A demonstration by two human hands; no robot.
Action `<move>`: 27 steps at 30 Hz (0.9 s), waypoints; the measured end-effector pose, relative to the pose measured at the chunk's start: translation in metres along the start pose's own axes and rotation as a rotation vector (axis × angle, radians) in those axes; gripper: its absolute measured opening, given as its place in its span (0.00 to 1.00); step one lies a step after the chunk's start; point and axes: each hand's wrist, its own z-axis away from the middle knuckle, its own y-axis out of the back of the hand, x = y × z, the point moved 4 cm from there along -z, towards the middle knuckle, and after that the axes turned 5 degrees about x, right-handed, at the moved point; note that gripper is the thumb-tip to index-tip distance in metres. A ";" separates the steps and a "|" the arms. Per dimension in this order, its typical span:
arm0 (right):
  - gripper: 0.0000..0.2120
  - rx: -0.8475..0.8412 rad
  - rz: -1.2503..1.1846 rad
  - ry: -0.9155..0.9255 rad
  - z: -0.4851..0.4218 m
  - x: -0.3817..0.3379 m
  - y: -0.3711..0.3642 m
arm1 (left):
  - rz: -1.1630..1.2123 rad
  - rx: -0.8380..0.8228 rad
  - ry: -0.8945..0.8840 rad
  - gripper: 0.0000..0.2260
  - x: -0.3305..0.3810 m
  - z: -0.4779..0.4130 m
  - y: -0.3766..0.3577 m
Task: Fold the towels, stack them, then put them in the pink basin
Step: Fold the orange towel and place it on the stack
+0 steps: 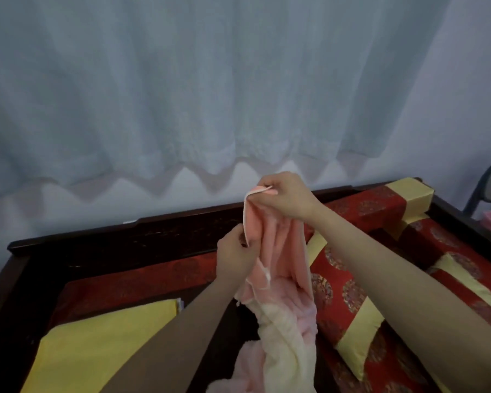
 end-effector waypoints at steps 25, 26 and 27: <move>0.08 0.565 -0.515 0.115 -0.032 -0.073 0.224 | 0.451 -0.173 -0.379 0.07 0.222 -0.101 0.242; 0.10 0.472 -0.571 0.091 -0.016 -0.065 0.213 | 0.457 -0.244 -0.319 0.11 0.204 -0.086 0.241; 0.12 0.382 -0.631 0.056 0.000 -0.056 0.200 | 0.459 -0.288 -0.260 0.15 0.181 -0.072 0.240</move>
